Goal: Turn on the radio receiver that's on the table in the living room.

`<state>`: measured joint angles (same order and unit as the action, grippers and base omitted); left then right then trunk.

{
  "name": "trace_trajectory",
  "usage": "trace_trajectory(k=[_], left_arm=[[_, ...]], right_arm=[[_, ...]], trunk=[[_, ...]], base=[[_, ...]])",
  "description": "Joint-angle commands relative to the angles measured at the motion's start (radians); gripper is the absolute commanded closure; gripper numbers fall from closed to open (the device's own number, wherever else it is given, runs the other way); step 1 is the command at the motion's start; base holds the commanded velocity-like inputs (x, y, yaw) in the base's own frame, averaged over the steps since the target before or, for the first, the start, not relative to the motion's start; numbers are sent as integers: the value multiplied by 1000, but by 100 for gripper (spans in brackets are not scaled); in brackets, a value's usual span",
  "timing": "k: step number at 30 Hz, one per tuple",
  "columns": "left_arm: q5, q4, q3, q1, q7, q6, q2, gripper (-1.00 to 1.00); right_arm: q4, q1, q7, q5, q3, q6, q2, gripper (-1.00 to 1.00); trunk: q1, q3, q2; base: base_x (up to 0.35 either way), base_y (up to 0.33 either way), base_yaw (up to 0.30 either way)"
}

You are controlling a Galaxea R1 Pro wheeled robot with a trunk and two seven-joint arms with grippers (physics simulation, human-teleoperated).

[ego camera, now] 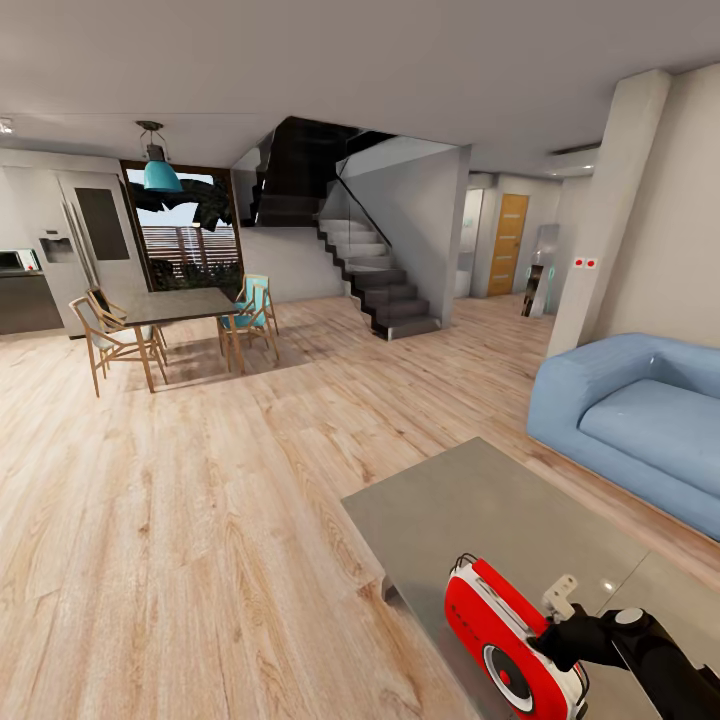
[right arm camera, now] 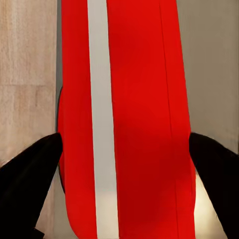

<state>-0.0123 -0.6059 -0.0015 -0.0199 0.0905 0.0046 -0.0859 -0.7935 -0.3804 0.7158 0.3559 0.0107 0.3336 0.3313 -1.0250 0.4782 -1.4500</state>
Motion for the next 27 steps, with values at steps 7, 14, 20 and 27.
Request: trace_trajectory(k=[7,14,20,27], left_arm=[[0,0,0,0,0,0,0,-100],[0,0,0,0,0,0,0,-100],[0,0,-1,0,0,0,0,-100],[4,-2,-3,0,-8,3,-3,-100]], right_arm=[[0,0,-27,-1,0,-2,0,100],[0,0,-36,-1,0,-1,0,100],[0,0,-36,0,0,0,0,100],[0,0,-34,-1,-1,-1,0,100]], trunk=[[0,0,0],[0,0,0],[0,0,0],[0,0,0]], base=[[0,0,0],[0,0,0],[0,0,0],[0,0,0]])
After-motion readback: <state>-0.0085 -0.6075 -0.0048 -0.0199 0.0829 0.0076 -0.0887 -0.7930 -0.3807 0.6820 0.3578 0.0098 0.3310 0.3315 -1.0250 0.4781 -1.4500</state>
